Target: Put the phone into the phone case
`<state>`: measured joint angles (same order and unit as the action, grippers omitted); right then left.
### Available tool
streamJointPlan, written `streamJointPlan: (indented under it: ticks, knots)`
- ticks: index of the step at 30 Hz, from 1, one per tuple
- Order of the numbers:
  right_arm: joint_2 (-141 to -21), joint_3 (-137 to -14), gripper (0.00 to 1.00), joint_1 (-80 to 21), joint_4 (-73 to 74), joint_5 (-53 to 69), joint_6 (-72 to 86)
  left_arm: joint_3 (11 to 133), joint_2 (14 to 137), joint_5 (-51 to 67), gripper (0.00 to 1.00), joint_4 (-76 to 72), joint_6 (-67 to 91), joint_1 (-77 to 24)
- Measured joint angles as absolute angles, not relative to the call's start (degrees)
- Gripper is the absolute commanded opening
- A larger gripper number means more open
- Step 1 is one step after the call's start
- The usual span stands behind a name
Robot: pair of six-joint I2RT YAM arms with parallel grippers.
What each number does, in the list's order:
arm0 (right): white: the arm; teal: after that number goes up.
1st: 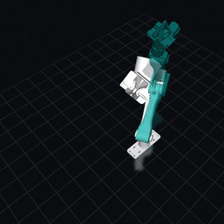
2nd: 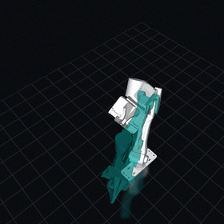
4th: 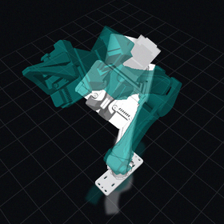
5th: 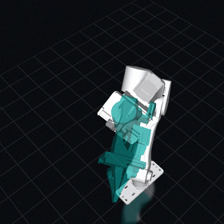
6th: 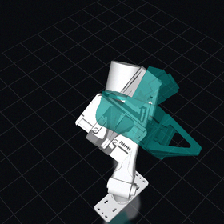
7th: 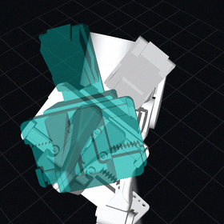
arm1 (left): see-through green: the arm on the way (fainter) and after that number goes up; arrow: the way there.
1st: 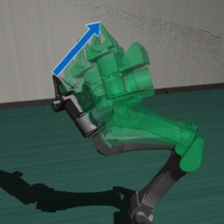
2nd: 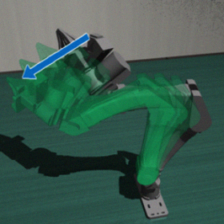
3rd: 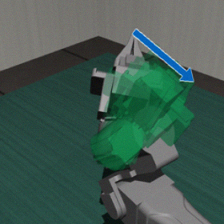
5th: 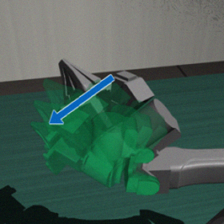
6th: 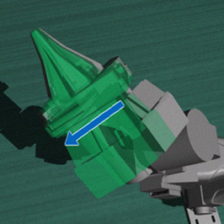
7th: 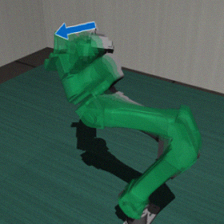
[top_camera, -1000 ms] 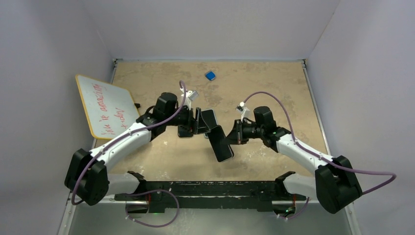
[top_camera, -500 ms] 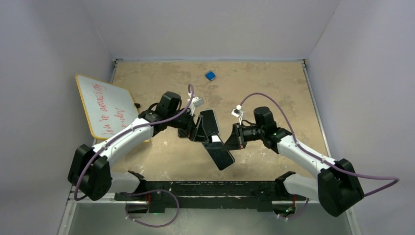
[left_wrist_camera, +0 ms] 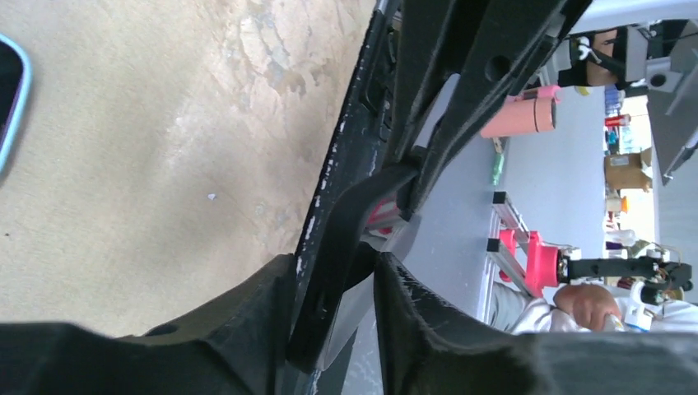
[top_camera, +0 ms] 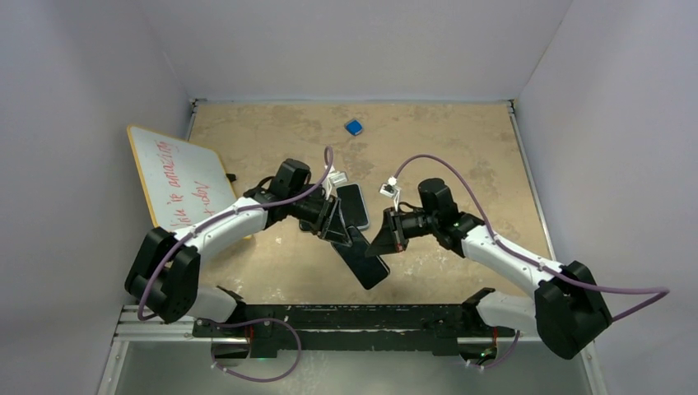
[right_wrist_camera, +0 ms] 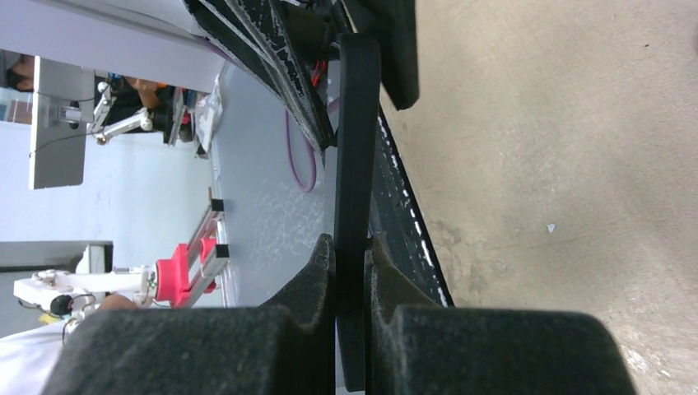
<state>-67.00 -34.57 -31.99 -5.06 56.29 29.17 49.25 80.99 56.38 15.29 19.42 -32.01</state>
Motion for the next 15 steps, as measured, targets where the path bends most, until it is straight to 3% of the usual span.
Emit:
streamJointPlan:
  ticks: [3, 6, 9, 11, 15]
  knots:
    - [-67.9, -35.2, 0.11, -32.0, -4.6, 56.2, 29.1, 48.6, 81.0, 59.2, 0.14, 14.1, 20.1, -32.0]
    - [-68.6, -35.4, 0.38, -31.9, -3.5, 56.5, 28.6, 47.3, 80.6, 62.7, 0.02, 11.8, 21.8, -31.6]
    - [-68.6, -35.4, 0.59, -31.6, -3.8, 53.3, 30.6, 45.3, 79.6, 63.1, 0.0, 7.3, 26.2, -31.9]
    - [-67.8, -35.3, 0.79, -30.5, -6.0, 51.2, 33.5, 43.4, 79.1, 61.7, 0.0, 2.5, 31.3, -32.1]
    - [-61.6, -32.7, 0.88, -26.2, -11.5, 46.3, 40.0, 40.4, 76.4, 58.6, 0.0, -6.0, 41.6, -32.1]
